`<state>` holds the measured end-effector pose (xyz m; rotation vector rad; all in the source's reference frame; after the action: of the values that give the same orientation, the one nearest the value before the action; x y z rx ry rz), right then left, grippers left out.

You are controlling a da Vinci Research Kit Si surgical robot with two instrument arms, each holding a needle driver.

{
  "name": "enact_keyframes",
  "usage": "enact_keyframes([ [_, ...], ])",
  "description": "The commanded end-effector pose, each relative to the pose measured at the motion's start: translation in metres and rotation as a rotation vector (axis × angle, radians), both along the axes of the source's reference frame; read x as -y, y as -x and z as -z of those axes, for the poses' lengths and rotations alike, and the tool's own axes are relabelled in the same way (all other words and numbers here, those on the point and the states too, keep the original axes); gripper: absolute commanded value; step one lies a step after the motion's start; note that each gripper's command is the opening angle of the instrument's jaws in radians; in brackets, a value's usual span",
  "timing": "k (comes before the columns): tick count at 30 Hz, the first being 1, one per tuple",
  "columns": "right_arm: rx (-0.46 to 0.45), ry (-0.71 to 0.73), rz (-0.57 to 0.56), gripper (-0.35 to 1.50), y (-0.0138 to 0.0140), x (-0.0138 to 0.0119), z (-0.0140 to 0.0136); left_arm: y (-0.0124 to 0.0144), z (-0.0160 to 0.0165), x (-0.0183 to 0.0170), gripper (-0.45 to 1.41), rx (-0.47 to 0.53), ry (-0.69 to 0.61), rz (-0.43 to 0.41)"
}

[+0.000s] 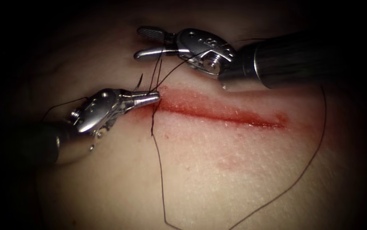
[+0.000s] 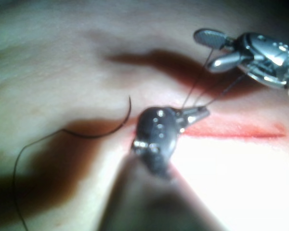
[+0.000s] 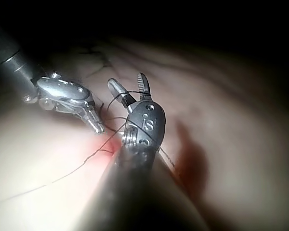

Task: Wound Closure
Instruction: Wrap the long suture end around the right gripper once.

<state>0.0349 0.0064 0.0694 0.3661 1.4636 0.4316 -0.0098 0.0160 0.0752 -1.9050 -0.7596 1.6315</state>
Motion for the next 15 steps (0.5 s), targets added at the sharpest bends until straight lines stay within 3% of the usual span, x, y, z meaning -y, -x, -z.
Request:
enact_keyframes([
  [1, -0.002, 0.000, 0.003, 0.82, -0.0002, 0.0003, -0.0006, 0.0002, 0.0000, -0.0001, -0.35, 0.007, -0.002, -0.002],
  [5, -0.006, -0.001, 0.008, 0.82, 0.0006, 0.0003, -0.0004, -0.0009, 0.0009, -0.0014, -0.35, 0.016, -0.010, -0.009],
  [15, -0.041, 0.000, 0.016, 0.82, 0.0018, 0.0009, 0.0006, 0.0006, -0.0038, -0.0007, -0.35, 0.009, -0.005, -0.014],
])
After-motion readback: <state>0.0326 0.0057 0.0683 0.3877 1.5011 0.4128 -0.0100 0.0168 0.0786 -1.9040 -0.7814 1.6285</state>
